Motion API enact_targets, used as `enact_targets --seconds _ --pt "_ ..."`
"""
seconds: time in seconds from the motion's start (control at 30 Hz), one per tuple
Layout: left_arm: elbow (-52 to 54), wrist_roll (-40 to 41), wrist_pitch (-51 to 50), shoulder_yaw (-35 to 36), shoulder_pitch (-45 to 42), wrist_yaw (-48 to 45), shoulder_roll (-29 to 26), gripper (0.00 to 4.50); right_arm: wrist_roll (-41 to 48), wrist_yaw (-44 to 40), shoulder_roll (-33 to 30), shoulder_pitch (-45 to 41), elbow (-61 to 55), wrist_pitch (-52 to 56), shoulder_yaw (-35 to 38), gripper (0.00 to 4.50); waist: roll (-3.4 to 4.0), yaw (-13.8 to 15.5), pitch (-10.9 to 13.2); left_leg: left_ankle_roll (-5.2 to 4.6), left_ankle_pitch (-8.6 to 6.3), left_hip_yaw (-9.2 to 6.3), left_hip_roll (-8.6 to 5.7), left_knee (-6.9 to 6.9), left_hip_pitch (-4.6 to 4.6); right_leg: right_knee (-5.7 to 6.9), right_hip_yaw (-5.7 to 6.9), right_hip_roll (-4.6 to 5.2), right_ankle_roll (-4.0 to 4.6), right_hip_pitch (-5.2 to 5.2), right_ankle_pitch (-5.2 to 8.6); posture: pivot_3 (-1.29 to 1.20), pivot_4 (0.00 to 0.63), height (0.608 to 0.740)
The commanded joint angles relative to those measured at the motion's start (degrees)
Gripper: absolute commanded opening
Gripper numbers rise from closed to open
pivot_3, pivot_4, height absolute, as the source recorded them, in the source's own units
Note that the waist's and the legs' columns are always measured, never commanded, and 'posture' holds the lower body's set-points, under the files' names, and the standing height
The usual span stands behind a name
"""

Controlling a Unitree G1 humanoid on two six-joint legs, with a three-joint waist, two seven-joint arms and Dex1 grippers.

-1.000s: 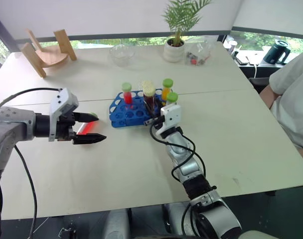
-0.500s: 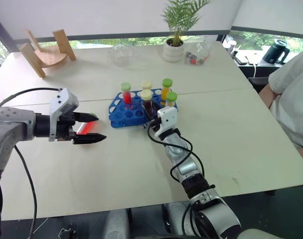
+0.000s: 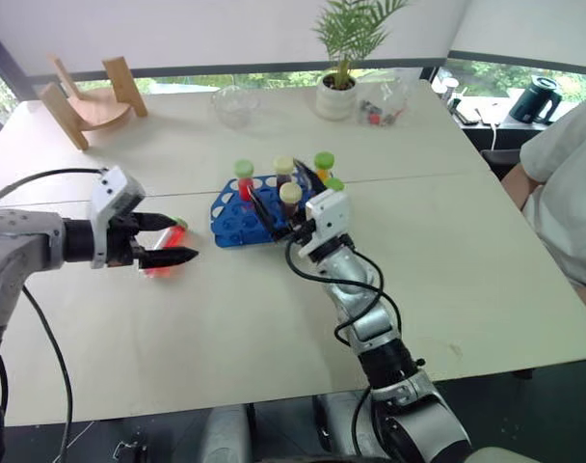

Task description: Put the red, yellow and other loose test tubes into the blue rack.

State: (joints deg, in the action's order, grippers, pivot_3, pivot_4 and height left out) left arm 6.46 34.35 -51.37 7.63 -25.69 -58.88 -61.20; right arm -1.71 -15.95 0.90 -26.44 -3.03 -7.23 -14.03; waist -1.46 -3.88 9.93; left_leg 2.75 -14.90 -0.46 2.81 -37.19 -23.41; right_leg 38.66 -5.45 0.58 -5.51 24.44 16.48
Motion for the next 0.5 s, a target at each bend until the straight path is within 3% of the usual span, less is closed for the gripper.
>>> enact_targets --seconds 0.03,0.13,0.27,0.4,0.5 --pt "-3.8 -2.8 0.1 1.7 -4.5 0.5 -4.5 4.50 6.9 -6.0 -4.2 -2.6 -14.7 12.9 1.8 4.42 -0.01 0.0 0.0 0.00 0.00 -0.01 -0.01 -0.04 -0.01 0.01 0.01 0.01 0.00 0.00 0.00 0.00 0.150 0.740" --pt "-10.0 -5.6 0.0 -1.9 -10.5 -1.6 -7.6 4.50 22.2 -12.2 -10.7 -7.0 -22.5 31.4 6.9 4.42 0.01 0.1 0.0 -0.01 0.00 0.00 -0.02 -0.05 0.04 0.07 0.01 0.00 0.00 -0.04 0.00 0.00 0.150 0.740" --pt "-15.4 -11.4 -0.6 -10.3 -17.0 -5.6 -10.2 4.50 49.5 -19.7 -22.2 -12.9 -26.1 58.0 14.4 4.42 0.02 0.2 0.0 -0.01 0.01 -0.01 -0.04 -0.07 0.06 0.15 0.03 0.00 0.02 -0.06 0.02 0.00 0.150 0.740" --pt "-20.9 -16.4 -4.4 -16.8 -23.5 -7.3 -9.6 4.50 69.2 -23.2 -29.4 -16.2 -23.1 72.1 18.8 4.42 0.01 0.2 0.0 -0.04 -0.01 -0.02 -0.02 0.00 0.06 0.14 0.04 -0.05 0.09 -0.03 0.06 0.00 0.150 0.740" --pt "-24.3 -18.3 -9.8 -20.7 -27.8 -7.7 -7.4 4.50 72.6 -26.0 -33.1 -16.4 -23.7 74.5 17.7 4.42 -0.01 0.1 0.0 -0.07 -0.02 -0.02 -0.02 -0.01 0.01 0.12 0.04 -0.05 0.08 0.01 0.07 0.00 0.150 0.740"
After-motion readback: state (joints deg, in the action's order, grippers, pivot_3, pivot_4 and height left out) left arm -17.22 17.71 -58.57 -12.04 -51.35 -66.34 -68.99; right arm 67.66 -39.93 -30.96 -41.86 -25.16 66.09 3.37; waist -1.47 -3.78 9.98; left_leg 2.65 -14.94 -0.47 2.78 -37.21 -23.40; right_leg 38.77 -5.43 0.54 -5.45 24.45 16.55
